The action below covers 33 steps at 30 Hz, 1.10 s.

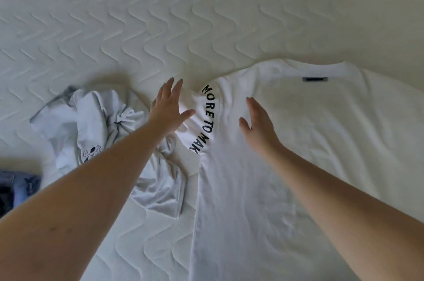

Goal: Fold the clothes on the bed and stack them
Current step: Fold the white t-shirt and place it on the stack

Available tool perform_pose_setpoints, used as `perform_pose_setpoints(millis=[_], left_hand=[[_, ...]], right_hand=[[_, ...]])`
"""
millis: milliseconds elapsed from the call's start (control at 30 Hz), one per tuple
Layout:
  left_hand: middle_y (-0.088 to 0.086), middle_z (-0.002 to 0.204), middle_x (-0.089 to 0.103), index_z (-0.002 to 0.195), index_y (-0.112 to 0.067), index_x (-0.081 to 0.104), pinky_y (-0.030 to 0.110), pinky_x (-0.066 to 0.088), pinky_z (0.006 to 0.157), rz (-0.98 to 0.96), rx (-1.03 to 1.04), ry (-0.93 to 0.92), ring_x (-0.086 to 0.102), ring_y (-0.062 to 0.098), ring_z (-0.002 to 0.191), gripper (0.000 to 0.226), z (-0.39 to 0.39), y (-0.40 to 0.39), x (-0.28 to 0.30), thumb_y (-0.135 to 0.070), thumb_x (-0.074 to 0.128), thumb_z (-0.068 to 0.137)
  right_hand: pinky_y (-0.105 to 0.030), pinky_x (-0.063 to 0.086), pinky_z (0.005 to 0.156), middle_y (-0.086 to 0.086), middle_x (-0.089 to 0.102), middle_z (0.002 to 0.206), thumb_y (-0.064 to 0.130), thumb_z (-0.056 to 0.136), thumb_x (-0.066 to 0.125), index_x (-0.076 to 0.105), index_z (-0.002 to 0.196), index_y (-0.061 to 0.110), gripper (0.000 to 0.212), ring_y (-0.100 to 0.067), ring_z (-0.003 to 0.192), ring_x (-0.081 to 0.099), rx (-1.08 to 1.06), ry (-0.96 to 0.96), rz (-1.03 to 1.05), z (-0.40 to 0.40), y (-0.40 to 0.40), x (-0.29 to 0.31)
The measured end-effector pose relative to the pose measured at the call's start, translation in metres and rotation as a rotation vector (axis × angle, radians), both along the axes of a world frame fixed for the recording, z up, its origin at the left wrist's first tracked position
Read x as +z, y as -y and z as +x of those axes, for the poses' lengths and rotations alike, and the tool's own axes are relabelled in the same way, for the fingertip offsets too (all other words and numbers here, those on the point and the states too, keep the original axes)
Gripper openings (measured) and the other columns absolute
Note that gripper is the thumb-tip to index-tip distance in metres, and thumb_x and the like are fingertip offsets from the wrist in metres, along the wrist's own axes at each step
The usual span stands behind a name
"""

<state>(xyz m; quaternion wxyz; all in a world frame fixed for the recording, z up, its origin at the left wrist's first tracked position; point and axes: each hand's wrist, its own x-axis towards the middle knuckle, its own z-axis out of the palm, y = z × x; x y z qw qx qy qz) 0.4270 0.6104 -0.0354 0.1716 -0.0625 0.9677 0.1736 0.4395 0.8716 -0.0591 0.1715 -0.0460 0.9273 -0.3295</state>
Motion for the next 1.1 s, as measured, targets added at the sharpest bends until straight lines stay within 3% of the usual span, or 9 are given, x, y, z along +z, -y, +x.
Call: perform_pose_setpoints(millis=[100,167,233,333,467,600,733,900,1100], left_hand=[[-0.001,0.162,0.014,0.145,-0.023,0.041,0.045,0.008,0.119,-0.166,-0.177,0.115,0.003,0.018,0.150,0.067,-0.027,0.013,-0.008,-0.051,0.062,0.088],[0.000,0.151,0.037,0.127,-0.018,0.058,0.041,0.014,0.118,-0.153,-0.229,0.090,0.023,0.019,0.146,0.047,-0.035,0.018,-0.011,-0.047,0.062,0.090],[-0.001,0.109,0.063,0.098,-0.020,0.062,0.034,0.040,0.092,0.014,-0.162,0.035,0.056,0.025,0.111,0.022,-0.034,0.020,-0.009,-0.040,0.066,0.088],[-0.006,0.059,0.049,0.068,-0.025,0.043,0.025,0.034,0.052,0.146,-0.025,-0.010,0.050,0.019,0.060,0.032,-0.027,0.026,-0.005,-0.031,0.070,0.085],[-0.005,0.061,0.058,0.086,-0.027,0.053,0.025,0.039,0.052,0.107,0.119,0.003,0.056,0.014,0.056,0.024,-0.013,0.042,-0.002,-0.042,0.071,0.084],[-0.002,0.054,0.056,0.065,-0.018,0.058,0.024,0.033,0.048,0.011,0.277,0.027,0.053,0.013,0.052,0.032,0.001,0.054,-0.010,-0.042,0.072,0.082],[-0.005,0.053,0.048,0.067,-0.018,0.051,0.025,0.034,0.048,0.341,0.562,0.078,0.045,0.017,0.049,0.029,0.014,0.057,-0.020,-0.032,0.072,0.081],[0.004,0.095,0.066,0.103,-0.025,0.057,0.027,0.041,0.054,0.856,0.852,0.219,0.060,0.018,0.074,0.035,0.027,0.049,-0.016,-0.011,0.078,0.079],[-0.001,0.091,0.072,0.097,-0.023,0.063,0.027,0.043,0.074,0.752,0.641,0.400,0.060,0.018,0.086,0.026,0.047,0.050,-0.008,-0.025,0.079,0.077]], right_hand=[[-0.032,0.008,0.118,-0.001,0.005,0.163,0.033,0.102,0.039,0.009,0.155,0.017,0.063,-0.016,0.149,0.006,0.022,-0.001,0.097,-0.027,0.013,-0.013],[-0.035,0.003,0.119,0.000,-0.001,0.164,0.040,0.102,0.033,0.004,0.156,0.020,0.064,-0.017,0.150,0.000,0.058,0.004,0.202,-0.042,0.016,-0.022],[-0.037,-0.001,0.119,0.001,-0.005,0.163,0.047,0.102,0.027,0.001,0.155,0.023,0.064,-0.018,0.150,-0.004,0.116,0.000,0.295,-0.057,0.018,-0.030],[-0.040,-0.004,0.119,0.001,-0.009,0.163,0.051,0.102,0.021,-0.001,0.155,0.025,0.063,-0.018,0.150,-0.008,0.196,-0.002,0.411,-0.081,0.014,-0.038],[-0.043,-0.007,0.118,0.004,-0.017,0.162,0.052,0.101,0.017,-0.006,0.154,0.032,0.062,-0.016,0.148,-0.014,0.286,-0.003,0.474,-0.099,0.000,-0.045],[-0.042,-0.011,0.117,0.005,-0.024,0.159,0.056,0.099,0.015,-0.012,0.152,0.035,0.063,-0.015,0.147,-0.019,0.330,-0.004,0.505,-0.102,-0.006,-0.051],[-0.044,-0.015,0.115,0.006,-0.031,0.157,0.060,0.097,0.012,-0.019,0.150,0.038,0.065,-0.015,0.145,-0.026,0.343,0.030,0.521,-0.105,-0.005,-0.056],[-0.048,-0.010,0.116,0.004,-0.028,0.158,0.058,0.098,0.019,-0.015,0.151,0.037,0.066,-0.017,0.146,-0.022,0.351,0.049,0.516,-0.109,-0.003,-0.054],[-0.048,0.009,0.117,-0.004,0.005,0.163,0.039,0.099,0.040,0.015,0.154,0.022,0.063,-0.024,0.149,0.007,0.246,-0.013,0.450,-0.096,0.012,-0.020]])
